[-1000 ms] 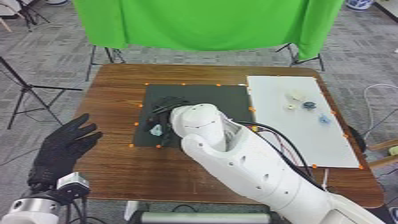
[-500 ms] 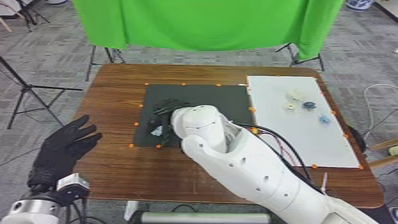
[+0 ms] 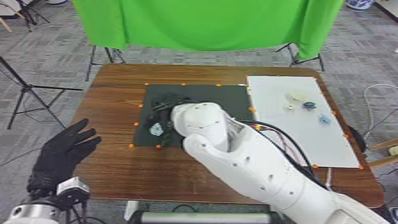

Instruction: Arrange flowers

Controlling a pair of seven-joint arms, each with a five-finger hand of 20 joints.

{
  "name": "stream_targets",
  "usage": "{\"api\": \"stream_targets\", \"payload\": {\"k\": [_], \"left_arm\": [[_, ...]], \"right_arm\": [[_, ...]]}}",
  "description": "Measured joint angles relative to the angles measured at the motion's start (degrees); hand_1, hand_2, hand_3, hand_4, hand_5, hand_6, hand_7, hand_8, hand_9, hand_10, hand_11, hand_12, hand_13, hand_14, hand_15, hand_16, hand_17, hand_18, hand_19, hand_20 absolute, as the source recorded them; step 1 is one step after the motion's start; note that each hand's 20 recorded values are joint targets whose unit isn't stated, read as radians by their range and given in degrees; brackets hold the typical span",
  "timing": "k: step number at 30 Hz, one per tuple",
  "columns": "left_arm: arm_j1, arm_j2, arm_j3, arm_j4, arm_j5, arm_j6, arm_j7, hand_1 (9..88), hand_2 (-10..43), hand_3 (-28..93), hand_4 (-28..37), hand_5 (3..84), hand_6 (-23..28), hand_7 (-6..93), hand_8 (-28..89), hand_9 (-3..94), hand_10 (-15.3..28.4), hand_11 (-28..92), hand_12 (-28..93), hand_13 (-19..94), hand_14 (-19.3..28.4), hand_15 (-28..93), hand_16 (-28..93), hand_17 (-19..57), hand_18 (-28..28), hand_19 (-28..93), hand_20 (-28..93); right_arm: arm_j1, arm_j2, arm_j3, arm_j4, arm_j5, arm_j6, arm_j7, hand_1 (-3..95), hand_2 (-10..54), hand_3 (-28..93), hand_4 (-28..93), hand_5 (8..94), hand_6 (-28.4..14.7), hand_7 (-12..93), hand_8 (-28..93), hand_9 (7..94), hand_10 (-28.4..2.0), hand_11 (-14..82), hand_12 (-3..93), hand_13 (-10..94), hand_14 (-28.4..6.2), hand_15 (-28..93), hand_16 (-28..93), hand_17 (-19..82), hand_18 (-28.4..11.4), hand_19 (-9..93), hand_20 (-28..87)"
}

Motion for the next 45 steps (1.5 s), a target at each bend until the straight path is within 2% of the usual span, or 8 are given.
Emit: {"api": "stream_targets", "payload": {"k": [4,9,13,19,29,35,38,45], "left_arm": [[1.1,0.16,0.43,-0.32,-0.20,0.58,0.96,24.3,5.4,83,-19.6,37.5,10.4,14.7,-10,34.0,19.8,25,8,25,26.5,48,-10,-9.1,24.0,60,-7],[1.9,0.58,0.61,-0.67,-0.39,0.85,1.80,24.2,5.3,83,-19.7,37.5,10.4,14.8,-10,34.0,19.6,25,8,25,26.5,48,-10,-9.1,24.0,60,-7],[2.4,0.85,0.81,-1.12,-0.41,1.06,2.25,24.2,5.3,83,-20.1,37.5,10.4,14.8,-10,33.9,19.6,25,8,25,26.5,48,-10,-9.1,24.0,60,-7],[2.4,0.86,1.24,-1.44,-0.39,1.33,2.26,24.2,5.3,83,-20.4,37.5,10.4,14.8,-10,34.0,19.7,25,8,25,26.5,48,-10,-9.1,24.0,60,-7],[2.4,0.91,1.70,-1.70,-0.39,1.52,2.70,24.2,5.2,83,-20.1,37.5,10.4,14.9,-10,34.0,19.6,25,9,25,26.5,48,-10,-9.2,24.0,60,-7],[2.1,0.94,1.80,-1.91,-0.38,1.51,2.66,24.2,5.1,83,-20.1,37.5,10.4,14.8,-10,34.0,19.6,25,8,25,26.5,48,-10,-9.2,24.0,60,-7],[2.0,0.94,1.91,-1.94,-0.38,1.51,2.70,24.1,5.1,83,-20.0,37.5,10.4,14.8,-10,34.0,19.6,25,9,25,26.5,48,-10,-9.2,24.0,60,-7],[2.0,1.00,2.39,-1.91,-0.43,1.61,3.31,24.3,5.1,83,-20.0,37.6,10.4,14.7,-10,34.0,19.6,25,8,25,26.3,48,-10,-9.2,24.0,60,-7]], "right_arm": [[-0.3,2.2,1.2,-3.4,2.9,6.3,0.4,0.7,10.3,87,-25,38.9,-3.5,16,-13,40.2,-25.4,14.4,14.0,35,-28.4,89,6,13,-27.2,80,60],[-2.5,7.1,7.4,-10.9,12.3,11.3,1.8,5.1,9.1,88,-24,39.4,-4.2,17,-14,41.8,-24.8,15.9,13.6,38,-27.6,88,5,14,-27.0,80,58],[-5.0,13.5,12.3,-15.1,17.1,17.6,3.9,7.1,8.0,88,-24,40.4,-4.5,17,-14,42.7,-24.2,16.5,13.4,39,-26.7,87,5,15,-26.7,81,56],[-11.6,24.6,21.5,-17.0,20.2,25.1,6.8,10.9,6.3,88,-25,42.2,-5.2,18,-14,44.8,-23.0,17.7,12.9,42,-24.8,86,6,17,-26.7,83,52],[-19.8,39.4,29.1,-14.7,24.4,27.0,13.2,13.1,4.4,88,-25,42.2,-5.7,18,-14,44.2,-22.5,17.4,12.7,45,-23.5,84,6,19,-28.1,82,47],[-20.7,43.8,29.8,-12.8,25.7,28.3,17.4,15.3,3.4,88,-25,42.2,-5.9,17,-14,43.7,-22.3,16.4,12.9,50,-21.1,83,6,24,-26.7,91,36],[-20.4,45.5,29.2,-11.2,26.2,28.4,19.2,16.2,3.1,88,-25,42.5,-6.0,17,-14,43.6,-22.2,16.3,12.9,52,-19.5,84,6,26,-25.6,93,36],[-18.2,47.6,25.9,-6.9,27.5,28.4,21.3,18.7,3.3,87,-25,42.9,-6.3,17,-14,43.6,-22.1,16.3,12.9,54,-18.7,85,5,28,-25.2,93,36]]}}
